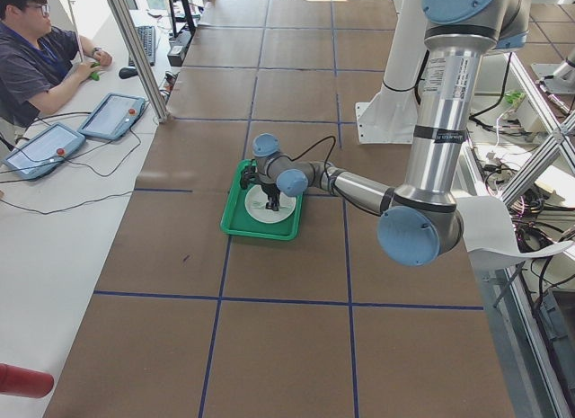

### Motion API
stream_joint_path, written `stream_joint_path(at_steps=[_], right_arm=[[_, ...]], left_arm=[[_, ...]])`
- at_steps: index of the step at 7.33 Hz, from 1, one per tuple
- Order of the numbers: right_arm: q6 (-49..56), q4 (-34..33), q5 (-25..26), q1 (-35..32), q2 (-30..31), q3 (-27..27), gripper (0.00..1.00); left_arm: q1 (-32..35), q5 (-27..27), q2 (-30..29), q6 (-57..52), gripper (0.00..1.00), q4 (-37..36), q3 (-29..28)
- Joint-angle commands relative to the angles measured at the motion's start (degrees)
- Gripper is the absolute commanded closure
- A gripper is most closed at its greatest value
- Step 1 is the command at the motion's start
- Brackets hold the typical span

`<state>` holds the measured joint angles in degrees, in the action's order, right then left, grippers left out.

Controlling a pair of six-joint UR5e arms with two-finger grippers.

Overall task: Place fork
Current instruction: 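Close the left gripper on the white fork's handle and lift it, then carry the fork with the left gripper to the tray beside the plate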

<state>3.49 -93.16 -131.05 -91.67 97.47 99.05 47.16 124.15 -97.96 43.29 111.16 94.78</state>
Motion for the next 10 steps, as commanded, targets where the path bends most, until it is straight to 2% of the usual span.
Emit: stream_joint_path(at_steps=[1,4,5,8,10], right_arm=[[0.0,0.0,0.0,0.0,0.0,0.0,0.00],[0.0,0.0,0.0,0.0,0.0,0.0,0.00],[0.0,0.0,0.0,0.0,0.0,0.0,0.00],[0.0,0.0,0.0,0.0,0.0,0.0,0.00],[0.0,0.0,0.0,0.0,0.0,0.0,0.00]], left_arm=[[1.2,0.7,0.1,0.0,1.00,-0.7,2.4],[11.2,2.0,0.2,-0.4,1.00,-0.7,2.7],[12.2,4.4,1.0,-0.8,1.00,0.0,1.9],[11.6,4.4,3.7,-3.8,1.00,0.6,0.2],[11.4,4.4,3.7,-3.4,1.00,9.0,-5.8]])
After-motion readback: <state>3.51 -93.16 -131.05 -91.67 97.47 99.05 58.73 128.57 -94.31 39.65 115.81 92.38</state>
